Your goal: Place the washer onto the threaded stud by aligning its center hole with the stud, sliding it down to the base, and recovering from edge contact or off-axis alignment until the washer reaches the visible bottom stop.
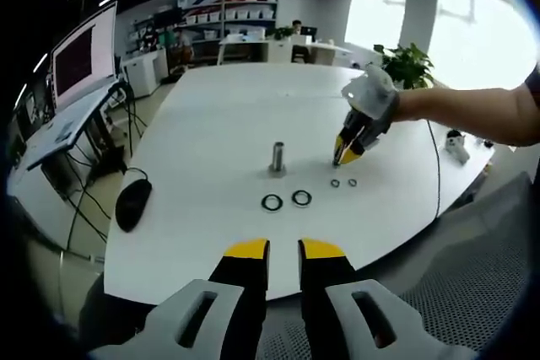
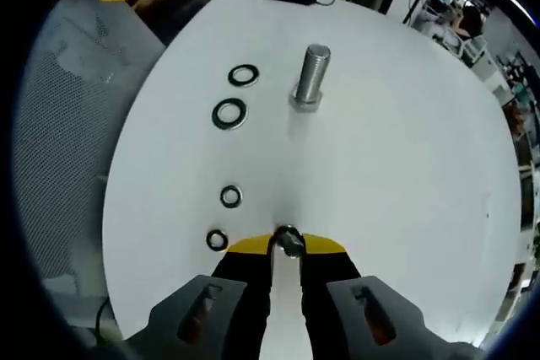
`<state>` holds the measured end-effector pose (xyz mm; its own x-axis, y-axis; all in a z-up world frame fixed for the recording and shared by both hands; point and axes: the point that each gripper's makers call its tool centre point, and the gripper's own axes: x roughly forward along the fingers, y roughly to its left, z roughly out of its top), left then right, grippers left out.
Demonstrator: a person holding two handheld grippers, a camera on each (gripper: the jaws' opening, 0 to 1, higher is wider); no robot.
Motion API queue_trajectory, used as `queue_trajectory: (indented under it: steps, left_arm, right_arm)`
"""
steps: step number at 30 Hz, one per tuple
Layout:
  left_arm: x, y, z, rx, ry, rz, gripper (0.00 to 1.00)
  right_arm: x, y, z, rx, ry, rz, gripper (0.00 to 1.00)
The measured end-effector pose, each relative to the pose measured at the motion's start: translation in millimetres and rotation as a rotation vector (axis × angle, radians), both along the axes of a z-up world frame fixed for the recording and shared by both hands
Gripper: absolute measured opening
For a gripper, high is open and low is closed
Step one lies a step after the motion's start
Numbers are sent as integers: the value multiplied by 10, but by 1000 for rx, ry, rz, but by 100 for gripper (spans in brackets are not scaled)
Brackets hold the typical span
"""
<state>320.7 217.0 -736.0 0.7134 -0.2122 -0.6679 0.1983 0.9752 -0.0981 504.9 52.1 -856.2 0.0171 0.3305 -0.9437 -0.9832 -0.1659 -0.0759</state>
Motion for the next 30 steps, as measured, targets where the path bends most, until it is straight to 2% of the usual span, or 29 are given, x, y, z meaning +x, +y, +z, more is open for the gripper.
queue_trajectory:
  steps: [7,10,14,17,30]
  left_arm:
    - [-5,0,-6,1,4,-1,11]
    - [-6,-1,-6,1,4,0,11]
    - [-6,-1,-5,1,3,1,11]
    - [-5,-1,-4,3,2,0,11]
    - [-4,-4,-1,2,-1,-1,11]
  right_arm:
    - [14,3,-26,0,9,-10,13]
    - [21,7,-24,15,38,-77,14]
    - [10,9,12,46,52,-114,25]
    - [11,-51,35,44,28,-126,25]
    - [-191,-209,44,95,73,-227,25]
